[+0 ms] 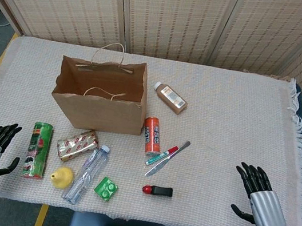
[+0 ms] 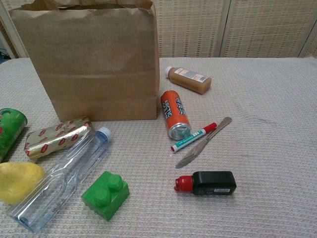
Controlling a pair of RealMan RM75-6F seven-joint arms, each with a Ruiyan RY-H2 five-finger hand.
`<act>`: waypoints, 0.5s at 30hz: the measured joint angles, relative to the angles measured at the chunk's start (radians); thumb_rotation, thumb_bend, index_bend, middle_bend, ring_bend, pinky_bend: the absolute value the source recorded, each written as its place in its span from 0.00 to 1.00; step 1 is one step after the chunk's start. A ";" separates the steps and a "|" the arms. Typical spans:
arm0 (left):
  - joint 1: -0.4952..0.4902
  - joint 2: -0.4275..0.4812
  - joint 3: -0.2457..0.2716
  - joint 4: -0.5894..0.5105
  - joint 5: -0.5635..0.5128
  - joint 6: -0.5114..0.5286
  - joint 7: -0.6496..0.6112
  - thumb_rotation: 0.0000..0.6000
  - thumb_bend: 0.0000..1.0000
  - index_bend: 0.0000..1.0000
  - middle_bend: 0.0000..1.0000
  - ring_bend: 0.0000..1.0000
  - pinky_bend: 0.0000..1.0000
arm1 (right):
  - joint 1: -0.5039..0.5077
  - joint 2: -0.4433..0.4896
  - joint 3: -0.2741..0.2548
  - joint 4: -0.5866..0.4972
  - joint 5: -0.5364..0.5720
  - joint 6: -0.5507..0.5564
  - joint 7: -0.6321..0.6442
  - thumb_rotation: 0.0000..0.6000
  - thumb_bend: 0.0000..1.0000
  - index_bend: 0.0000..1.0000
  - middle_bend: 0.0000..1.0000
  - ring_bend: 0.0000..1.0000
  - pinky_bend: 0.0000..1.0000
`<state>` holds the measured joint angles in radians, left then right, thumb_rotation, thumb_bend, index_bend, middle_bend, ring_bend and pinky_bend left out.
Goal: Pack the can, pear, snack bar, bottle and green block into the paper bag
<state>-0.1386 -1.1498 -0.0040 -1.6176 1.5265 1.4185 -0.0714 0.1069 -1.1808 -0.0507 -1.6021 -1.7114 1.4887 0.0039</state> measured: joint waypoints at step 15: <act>-0.041 0.036 0.013 0.004 -0.003 -0.094 0.027 1.00 0.41 0.00 0.00 0.00 0.04 | 0.000 0.017 -0.009 -0.032 0.007 -0.020 0.004 1.00 0.05 0.00 0.00 0.00 0.00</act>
<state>-0.1795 -1.1136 0.0095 -1.6141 1.5238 1.3246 -0.0449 0.1069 -1.1639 -0.0597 -1.6345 -1.7048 1.4689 0.0075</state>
